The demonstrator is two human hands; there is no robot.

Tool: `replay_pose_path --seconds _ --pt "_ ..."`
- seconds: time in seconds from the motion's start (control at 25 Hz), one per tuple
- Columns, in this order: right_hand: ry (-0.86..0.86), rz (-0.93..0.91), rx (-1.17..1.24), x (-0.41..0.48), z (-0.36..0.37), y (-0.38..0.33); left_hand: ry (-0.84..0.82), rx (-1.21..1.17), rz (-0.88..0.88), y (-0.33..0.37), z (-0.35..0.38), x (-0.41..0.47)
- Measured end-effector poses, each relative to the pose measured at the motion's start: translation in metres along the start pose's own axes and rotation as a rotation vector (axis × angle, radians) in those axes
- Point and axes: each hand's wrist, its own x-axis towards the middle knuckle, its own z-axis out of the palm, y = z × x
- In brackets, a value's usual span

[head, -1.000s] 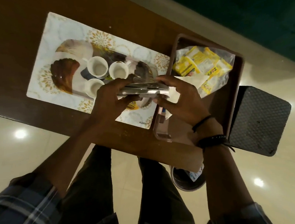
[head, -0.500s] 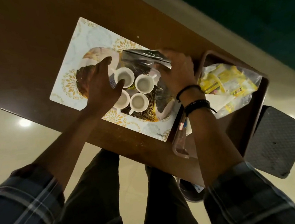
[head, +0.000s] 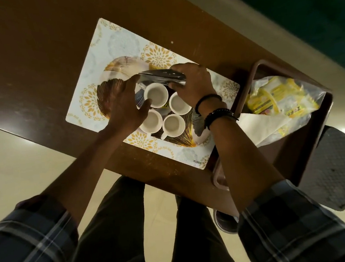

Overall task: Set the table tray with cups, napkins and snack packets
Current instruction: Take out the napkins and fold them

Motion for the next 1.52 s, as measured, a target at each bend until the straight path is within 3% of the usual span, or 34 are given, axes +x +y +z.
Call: replay_pose_path --seconds 0.4,0.56,0.64,0.76,0.84,0.92,1.0,1.04,1.16,1.36,1.52 --pt "-0.014 0.042 -0.084 -0.011 0.019 0.008 -0.046 -0.08 -0.033 0.005 0.004 -0.002" --pt "0.069 0.061 -0.011 -0.027 0.015 0.012 0.024 -0.002 0.058 0.019 -0.001 -0.013" --pt "0.187 0.14 0.093 -0.046 0.008 0.019 0.028 0.007 0.109 0.02 0.002 -0.018" --pt "0.526 0.364 0.238 -0.082 -0.003 0.038 -0.064 -0.086 0.088 0.026 0.012 -0.022" --pt "0.688 0.636 0.188 -0.107 -0.013 0.055 -0.09 -0.104 0.101 0.038 0.02 -0.028" --pt "0.694 0.964 0.194 -0.129 -0.003 0.097 -0.127 -0.129 0.119 0.051 0.025 -0.034" --pt "0.632 1.233 0.496 -0.146 0.016 0.14 -0.168 -0.146 0.146 0.059 0.03 -0.041" --pt "0.624 1.271 0.672 -0.153 0.027 0.158 -0.186 -0.15 0.152 0.062 0.032 -0.045" --pt "0.674 1.185 1.019 -0.17 0.027 0.147 -0.205 -0.162 0.179 0.069 0.036 -0.059" --pt "0.631 1.11 1.114 -0.182 0.015 0.132 -0.244 -0.191 0.208 0.072 0.025 -0.081" --pt "0.559 1.047 1.243 -0.202 -0.026 0.096 -0.283 -0.272 0.098 0.083 0.001 -0.102"
